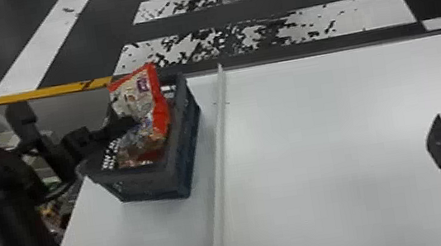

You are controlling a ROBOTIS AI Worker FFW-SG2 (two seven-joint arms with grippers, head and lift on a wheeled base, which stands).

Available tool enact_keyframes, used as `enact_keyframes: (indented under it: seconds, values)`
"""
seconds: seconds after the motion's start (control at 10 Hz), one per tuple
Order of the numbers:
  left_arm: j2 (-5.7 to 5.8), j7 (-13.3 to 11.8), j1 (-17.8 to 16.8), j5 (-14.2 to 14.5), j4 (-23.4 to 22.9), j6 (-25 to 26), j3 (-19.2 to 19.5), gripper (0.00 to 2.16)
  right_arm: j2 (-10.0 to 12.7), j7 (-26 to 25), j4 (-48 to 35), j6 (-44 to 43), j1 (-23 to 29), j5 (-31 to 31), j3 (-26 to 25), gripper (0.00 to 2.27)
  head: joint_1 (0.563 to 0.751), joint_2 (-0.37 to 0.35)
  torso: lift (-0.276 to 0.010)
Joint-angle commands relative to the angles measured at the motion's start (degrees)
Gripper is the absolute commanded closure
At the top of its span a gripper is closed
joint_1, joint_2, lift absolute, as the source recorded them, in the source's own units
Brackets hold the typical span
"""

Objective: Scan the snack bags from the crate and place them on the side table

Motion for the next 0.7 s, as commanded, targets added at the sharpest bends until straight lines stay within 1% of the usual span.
enact_keyframes:
  seconds: [0.0,0.1,0.3,0.4,0.5,0.6]
  values:
    - [-0.06,-0.25,0.37,4.58,-0.28,2.84,2.31,2.14,0.0,0.0,-0.14,0.32,0.0,0.09,0.04,0.11,0.695,0.231,-0.094]
    - [-0.24,-0.16,1.52,5.99,-3.88,4.78,2.4,2.14,0.0,0.0,-0.23,0.49,0.0,0.09,0.13,0.11,0.695,0.227,-0.094]
    - [-1.47,0.98,2.83,8.71,-12.05,7.65,3.28,2.14,0.0,0.0,-0.32,0.32,0.09,0.0,0.13,0.11,0.695,0.218,-0.094]
    - [-2.7,2.12,3.89,10.64,-16.1,7.65,3.71,2.14,0.0,0.0,-0.32,0.32,0.18,0.0,0.13,0.11,0.695,0.211,-0.094]
    - [-4.1,2.91,5.03,12.75,-20.05,7.65,3.98,2.14,0.0,0.0,-0.32,0.32,0.27,0.0,0.13,0.11,0.695,0.205,-0.094]
    - [-5.6,4.23,6.35,15.3,-24.1,7.65,4.24,2.14,0.0,0.0,-0.32,0.32,0.27,0.0,0.13,0.11,0.695,0.194,-0.094]
